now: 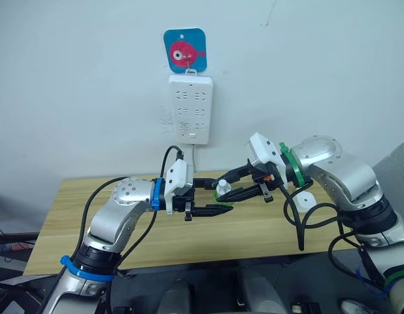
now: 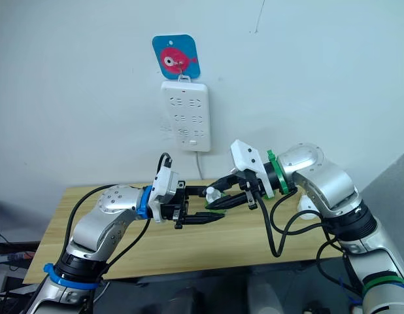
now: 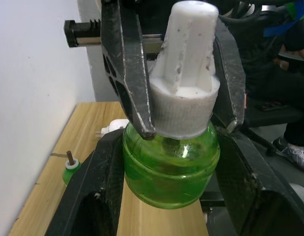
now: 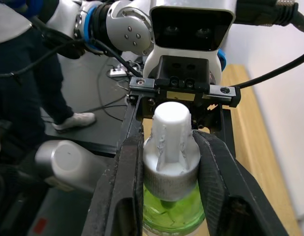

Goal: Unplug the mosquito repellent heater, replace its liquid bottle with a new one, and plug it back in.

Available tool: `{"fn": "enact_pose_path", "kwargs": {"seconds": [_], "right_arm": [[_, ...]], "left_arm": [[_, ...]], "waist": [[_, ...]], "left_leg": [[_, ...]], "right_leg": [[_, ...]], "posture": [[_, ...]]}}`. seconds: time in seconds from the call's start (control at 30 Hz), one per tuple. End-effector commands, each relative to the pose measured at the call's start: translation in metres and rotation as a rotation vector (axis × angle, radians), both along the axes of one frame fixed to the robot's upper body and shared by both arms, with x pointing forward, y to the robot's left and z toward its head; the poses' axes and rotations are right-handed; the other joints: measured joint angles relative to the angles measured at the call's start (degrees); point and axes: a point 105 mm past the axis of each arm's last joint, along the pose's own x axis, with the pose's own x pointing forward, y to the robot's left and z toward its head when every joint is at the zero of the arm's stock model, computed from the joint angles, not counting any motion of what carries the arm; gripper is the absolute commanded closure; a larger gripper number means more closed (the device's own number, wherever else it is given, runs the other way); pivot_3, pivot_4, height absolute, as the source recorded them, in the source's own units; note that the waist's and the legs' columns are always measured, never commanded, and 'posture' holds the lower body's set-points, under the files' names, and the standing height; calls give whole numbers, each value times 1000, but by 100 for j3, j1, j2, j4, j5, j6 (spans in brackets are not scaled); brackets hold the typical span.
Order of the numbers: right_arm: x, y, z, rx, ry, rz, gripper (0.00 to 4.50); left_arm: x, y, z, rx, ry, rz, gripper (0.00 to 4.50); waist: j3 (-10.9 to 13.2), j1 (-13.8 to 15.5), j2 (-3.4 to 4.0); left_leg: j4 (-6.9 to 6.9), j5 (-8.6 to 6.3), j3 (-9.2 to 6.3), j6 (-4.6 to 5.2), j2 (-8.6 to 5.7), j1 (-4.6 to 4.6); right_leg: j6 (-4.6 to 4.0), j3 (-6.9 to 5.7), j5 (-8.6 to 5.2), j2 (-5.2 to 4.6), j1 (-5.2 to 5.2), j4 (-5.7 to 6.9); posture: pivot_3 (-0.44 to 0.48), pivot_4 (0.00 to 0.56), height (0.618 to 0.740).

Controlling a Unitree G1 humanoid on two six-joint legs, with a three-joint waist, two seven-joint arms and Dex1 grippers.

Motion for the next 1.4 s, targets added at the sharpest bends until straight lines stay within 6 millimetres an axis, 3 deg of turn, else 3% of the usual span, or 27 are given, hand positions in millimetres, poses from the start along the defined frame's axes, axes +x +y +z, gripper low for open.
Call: {"fn": "enact_pose_path", "kwargs": {"seconds": [0.03, 0.17, 0.2, 0.3, 0.37, 0.43, 0.63, 0.8, 1.1, 1.23, 1.4], "right_arm": [[13, -17, 16, 37, -95, -112, 1700], [20, -51, 23, 35, -169, -272, 179], [18, -55, 22, 28, -173, -285, 133], [-4, -68, 12, 31, -175, -357, 133], [-23, -58, 8, 77, -178, -389, 133], [-29, -43, 7, 135, -187, -427, 133], [-8, -6, 5, 233, -208, -576, 133], [14, 6, 5, 242, -214, -642, 133], [9, -17, -1, 177, -157, -610, 133], [-11, -43, -1, 104, -91, -543, 133], [-25, -50, -6, 47, -52, -489, 133]], "left_arm": [[-3, -1, 6, -34, -17, 12, 2228], [4, 2, 4, -58, -11, 87, 2228], [6, 2, 4, -59, -14, 99, 2228], [17, 5, 3, -83, -6, 182, 2228], [24, 6, 1, -88, -11, 220, 2228], [26, 4, 1, -89, -10, 226, 2228], [28, -3, 0, -94, -12, 210, 2228], [27, -8, 1, -103, -15, 200, 2228], [24, -7, -1, -100, -18, 202, 2228], [25, -4, -2, -90, -18, 213, 2228], [26, -2, -3, -81, -19, 213, 2228]], "waist": [[0, 7, 0], [1, 37, 0], [1, 39, -1], [3, 34, -1], [3, 31, -1], [6, -25, 3], [6, -121, 4], [6, -123, 4], [6, -125, 4], [6, -117, 4], [6, -144, 4]], "left_leg": [[0, 0, 2, 0, -2, 0], [1, 0, 1, 0, -5, -1], [2, 0, 0, 0, -7, -3], [1, 0, 5, 0, -7, -3], [-1, 0, -9, 0, -3, -7], [-2, 0, -9, -1, 1, -10], [-1, 1, 14, -3, 6, 15], [-1, 1, 9, -3, 1, 5], [-1, -3, 6, 3, -2, -4], [-1, -3, 7, 3, -4, -5], [-2, -4, 12, 5, 2, -1]], "right_leg": [[0, 0, 0, -4, 0, 0], [1, -1, 0, -8, 1, -1], [1, -1, 0, -9, 1, -2], [2, 1, -1, -10, 0, -3], [6, 3, -4, -9, 3, -4], [7, 7, -5, -1, -3, 1], [35, 19, -21, 40, 4, 5], [7, 18, -5, 34, 1, 2], [7, 11, -5, 16, -2, -5], [8, 10, -5, 29, -2, -5], [25, 13, -15, 38, -1, -6]], "posture": [[-136, 144, 730], [-144, 146, 730], [-144, 146, 730], [-162, 157, 730], [-171, 160, 730], [-188, 160, 730], [-209, 154, 730], [-206, 147, 730], [-194, 143, 730], [-199, 143, 730], [-205, 143, 730]]}}
